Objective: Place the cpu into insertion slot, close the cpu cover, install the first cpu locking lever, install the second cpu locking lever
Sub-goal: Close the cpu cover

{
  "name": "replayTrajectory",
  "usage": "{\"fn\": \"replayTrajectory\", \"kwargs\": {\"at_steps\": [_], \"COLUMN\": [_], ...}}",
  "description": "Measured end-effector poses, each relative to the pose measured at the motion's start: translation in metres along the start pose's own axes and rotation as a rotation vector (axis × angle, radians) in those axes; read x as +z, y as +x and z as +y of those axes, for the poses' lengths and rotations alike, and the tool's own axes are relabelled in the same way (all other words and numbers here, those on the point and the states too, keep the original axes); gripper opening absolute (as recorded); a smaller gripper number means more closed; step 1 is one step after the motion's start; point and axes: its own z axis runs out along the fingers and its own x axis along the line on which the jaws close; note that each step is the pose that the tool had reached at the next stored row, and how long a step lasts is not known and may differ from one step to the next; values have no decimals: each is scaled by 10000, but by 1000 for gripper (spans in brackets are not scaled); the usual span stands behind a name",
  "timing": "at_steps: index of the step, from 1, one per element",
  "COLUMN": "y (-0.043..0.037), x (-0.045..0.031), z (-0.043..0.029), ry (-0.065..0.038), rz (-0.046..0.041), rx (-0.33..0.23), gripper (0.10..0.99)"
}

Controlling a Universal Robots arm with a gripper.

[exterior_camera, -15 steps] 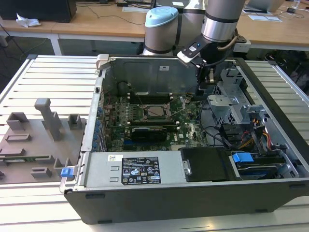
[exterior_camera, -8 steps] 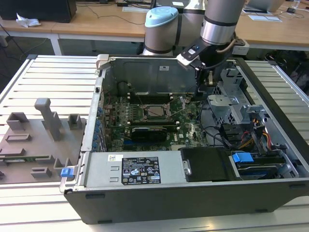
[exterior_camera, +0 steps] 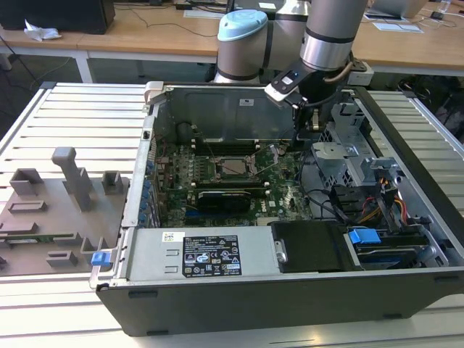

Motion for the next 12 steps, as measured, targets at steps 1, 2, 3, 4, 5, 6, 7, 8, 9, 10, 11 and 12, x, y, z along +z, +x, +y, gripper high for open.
{"fn": "replayTrajectory", "kwargs": {"at_steps": [1, 2, 3, 4, 5, 6, 7, 8, 9, 10, 11, 12], "y": [0, 0, 0, 0, 0, 1, 0, 0, 0, 0, 0, 0], "x": [4, 9, 17, 33, 43, 47, 54, 58, 61, 63, 65, 66], "z": [0, 0, 0, 0, 0, 0, -1, -3, -5, -8, -13, -19], "ry": [0, 0, 0, 0, 0, 0, 1, 1, 0, 0, 0, 0], "rz": [0, -1, 0, 1, 0, 0, -1, -1, -1, -1, 1, 2], "rx": [0, 0, 0, 1, 0, 1, 1, 3, 3, 1, 1, 1], "gripper": [106, 106, 106, 106, 106, 106, 106, 106, 106, 106, 106, 106]}}
